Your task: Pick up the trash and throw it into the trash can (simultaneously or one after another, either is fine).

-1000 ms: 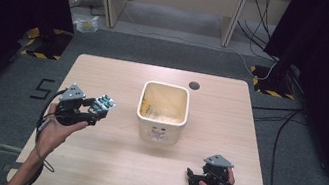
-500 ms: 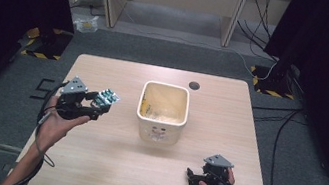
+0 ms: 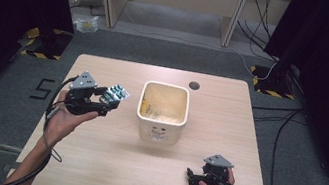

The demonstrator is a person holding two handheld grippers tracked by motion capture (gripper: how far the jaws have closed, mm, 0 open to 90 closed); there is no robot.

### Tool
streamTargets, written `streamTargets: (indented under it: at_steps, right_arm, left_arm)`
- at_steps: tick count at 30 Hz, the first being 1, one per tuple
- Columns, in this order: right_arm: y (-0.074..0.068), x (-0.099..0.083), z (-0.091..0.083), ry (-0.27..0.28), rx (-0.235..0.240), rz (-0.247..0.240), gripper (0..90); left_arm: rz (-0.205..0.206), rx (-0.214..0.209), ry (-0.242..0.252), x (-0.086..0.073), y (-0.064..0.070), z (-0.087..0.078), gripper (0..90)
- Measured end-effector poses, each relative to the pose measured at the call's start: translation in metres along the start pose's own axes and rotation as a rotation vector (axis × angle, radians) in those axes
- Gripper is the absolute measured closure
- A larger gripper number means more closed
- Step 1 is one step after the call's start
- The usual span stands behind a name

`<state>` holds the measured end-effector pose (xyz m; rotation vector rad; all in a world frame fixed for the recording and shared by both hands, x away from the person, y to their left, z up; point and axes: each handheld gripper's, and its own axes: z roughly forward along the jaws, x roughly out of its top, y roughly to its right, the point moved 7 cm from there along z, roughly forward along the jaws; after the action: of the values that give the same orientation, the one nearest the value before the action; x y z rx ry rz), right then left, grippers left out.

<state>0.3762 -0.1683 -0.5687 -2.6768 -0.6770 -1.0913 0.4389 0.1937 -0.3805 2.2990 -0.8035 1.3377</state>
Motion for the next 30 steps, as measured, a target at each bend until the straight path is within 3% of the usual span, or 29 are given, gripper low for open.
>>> streamTargets:
  at_steps: [6,14,30]
  right_arm:
    - [0.0,0.0,0.0,0.001,0.001,-0.002,0.5]
    - [0.0,0.0,0.0,0.0,0.0,-0.002,0.5]
    - [0.0,0.0,0.0,0.002,0.0,-0.003,0.5]
  left_arm:
    - [-0.003,-0.032,0.02,0.014,0.006,0.007,34.1]
    - [0.022,-0.061,0.029,0.035,0.021,0.021,34.1]
    - [0.043,-0.101,0.014,0.057,0.038,0.044,34.1]
